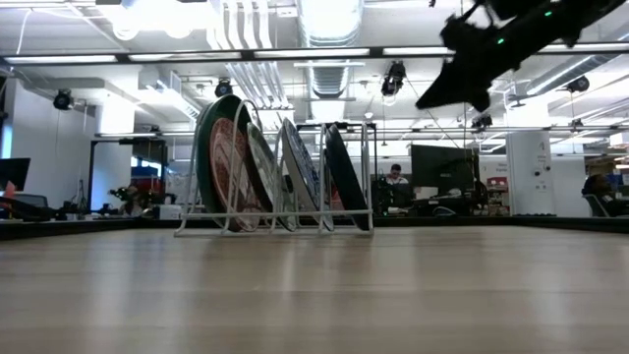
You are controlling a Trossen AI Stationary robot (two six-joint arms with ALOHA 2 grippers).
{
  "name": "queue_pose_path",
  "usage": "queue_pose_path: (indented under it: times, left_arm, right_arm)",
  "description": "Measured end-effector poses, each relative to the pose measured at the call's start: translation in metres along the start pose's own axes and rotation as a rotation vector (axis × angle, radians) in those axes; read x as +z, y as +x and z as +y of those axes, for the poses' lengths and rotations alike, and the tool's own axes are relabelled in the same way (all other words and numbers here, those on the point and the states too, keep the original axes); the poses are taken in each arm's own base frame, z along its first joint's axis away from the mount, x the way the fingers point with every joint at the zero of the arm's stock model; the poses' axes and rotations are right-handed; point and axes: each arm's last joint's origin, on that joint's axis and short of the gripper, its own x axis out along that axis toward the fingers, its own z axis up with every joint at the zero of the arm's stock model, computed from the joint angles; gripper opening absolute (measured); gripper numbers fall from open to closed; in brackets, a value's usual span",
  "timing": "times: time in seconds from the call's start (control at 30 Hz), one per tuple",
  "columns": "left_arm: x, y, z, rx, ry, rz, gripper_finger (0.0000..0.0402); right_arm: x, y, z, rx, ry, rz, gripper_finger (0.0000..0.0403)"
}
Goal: Sort dishes
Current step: Return to Home Position
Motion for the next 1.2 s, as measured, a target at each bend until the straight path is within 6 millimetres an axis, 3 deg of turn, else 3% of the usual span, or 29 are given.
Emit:
queue_pose_path:
  times: [0.1,0.2,0.27,0.37,0.57,0.73,1.0,1.2]
  left_arm:
    - [-0.025,-0.009,0.022,0.062,-0.044,0.037,0.0]
    - [-0.05,-0.019,0.031,-0.117,-0.058,-0.137,0.0]
    - [-0.067,-0.032,0.038,-0.187,-0.092,-0.19,0.0]
    - [-0.085,-0.06,0.049,-0.092,-0.157,-0.196,0.0]
    - [-0.118,-0.117,0.046,0.005,-0.145,-0.238,0.0]
    - [-0.153,-0.146,0.039,0.147,-0.168,-0.25,0.0]
    - [-0.195,-0.163,0.025,0.173,-0.154,-0.3,0.0]
    - [-0.211,-0.166,0.019,0.16,-0.109,-0.264,0.0]
  right_arm:
    - [-0.006,-0.015,0.006,0.05,0.006,-0.04,0.0]
    - [-0.017,-0.022,0.008,0.084,0.023,-0.048,0.0]
    - [-0.022,-0.025,0.008,0.093,0.043,-0.058,0.0]
    - [-0.032,-0.027,0.008,0.097,0.084,-0.048,0.0]
    - [-0.04,-0.022,0.01,0.096,0.118,-0.017,0.0]
    - [-0.038,-0.017,0.012,0.107,0.095,-0.053,0.0]
    - [-0.039,-0.024,0.034,0.254,-0.09,-0.215,0.0]
    - [-0.048,-0.043,0.037,0.332,-0.164,-0.301,0.0]
